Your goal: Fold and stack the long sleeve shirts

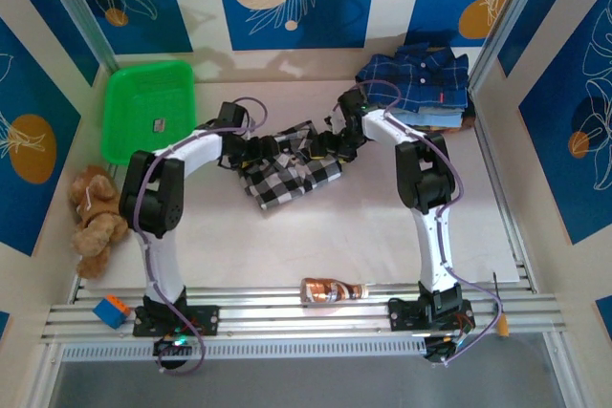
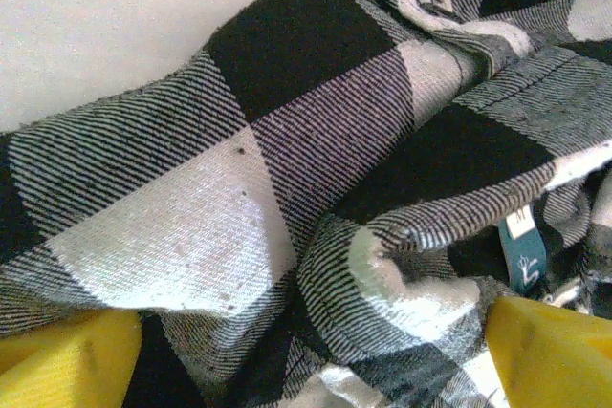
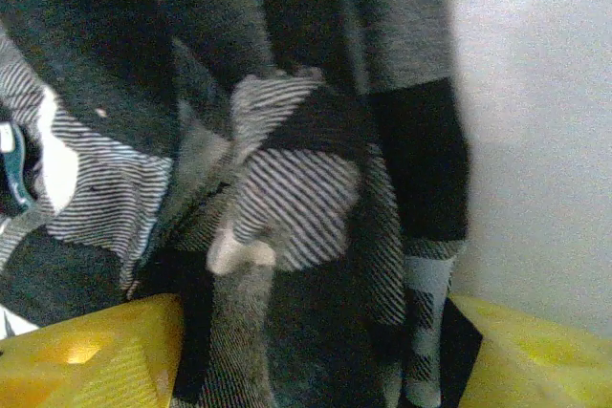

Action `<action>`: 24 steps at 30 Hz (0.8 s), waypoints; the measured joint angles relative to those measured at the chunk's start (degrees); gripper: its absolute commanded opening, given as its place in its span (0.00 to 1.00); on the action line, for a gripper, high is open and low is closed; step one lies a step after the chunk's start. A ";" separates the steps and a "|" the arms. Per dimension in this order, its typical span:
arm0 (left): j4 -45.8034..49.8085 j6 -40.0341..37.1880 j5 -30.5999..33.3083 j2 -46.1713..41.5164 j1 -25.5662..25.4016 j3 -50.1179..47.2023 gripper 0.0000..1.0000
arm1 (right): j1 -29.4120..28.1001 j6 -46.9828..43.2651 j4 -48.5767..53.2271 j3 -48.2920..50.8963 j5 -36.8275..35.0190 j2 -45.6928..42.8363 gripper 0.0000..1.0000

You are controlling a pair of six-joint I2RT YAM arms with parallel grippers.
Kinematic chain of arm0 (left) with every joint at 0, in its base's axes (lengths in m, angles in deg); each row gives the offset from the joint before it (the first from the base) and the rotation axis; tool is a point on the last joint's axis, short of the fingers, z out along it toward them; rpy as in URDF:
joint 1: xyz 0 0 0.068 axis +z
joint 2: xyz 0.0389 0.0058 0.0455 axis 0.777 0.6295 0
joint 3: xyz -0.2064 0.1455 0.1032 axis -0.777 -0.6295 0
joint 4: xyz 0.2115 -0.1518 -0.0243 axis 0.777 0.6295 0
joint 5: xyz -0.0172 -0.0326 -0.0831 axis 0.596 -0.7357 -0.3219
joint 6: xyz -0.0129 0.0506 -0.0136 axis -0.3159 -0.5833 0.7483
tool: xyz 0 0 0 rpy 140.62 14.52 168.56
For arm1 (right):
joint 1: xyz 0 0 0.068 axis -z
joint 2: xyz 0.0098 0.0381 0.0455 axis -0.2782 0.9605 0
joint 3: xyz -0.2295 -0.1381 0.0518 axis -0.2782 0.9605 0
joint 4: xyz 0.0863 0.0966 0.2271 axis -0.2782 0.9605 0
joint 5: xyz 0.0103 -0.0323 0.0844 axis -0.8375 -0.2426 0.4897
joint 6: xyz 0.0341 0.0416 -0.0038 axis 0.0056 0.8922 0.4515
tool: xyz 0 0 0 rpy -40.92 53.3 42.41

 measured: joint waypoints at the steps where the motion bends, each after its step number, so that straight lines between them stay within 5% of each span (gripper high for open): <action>1: -0.09 -0.72 -0.04 0.74 0.09 0.85 0.92 | -0.04 -0.02 0.17 -0.17 -0.07 0.00 0.69; 10: -1.88 -2.21 -1.66 2.47 0.24 1.95 0.92 | -0.37 -2.12 3.67 -6.47 -0.98 3.93 0.63; 12: -2.60 -2.19 -1.97 2.47 0.24 1.60 0.92 | -0.59 -2.47 4.46 -7.89 -0.98 4.98 0.56; 19: -5.01 -1.31 -2.62 2.38 0.24 0.76 0.94 | -2.93 -2.43 6.71 -12.90 -4.87 8.31 0.04; 24: -5.49 0.50 -2.95 0.17 0.50 0.76 0.97 | -4.17 -1.14 7.69 -13.57 -12.37 7.50 0.00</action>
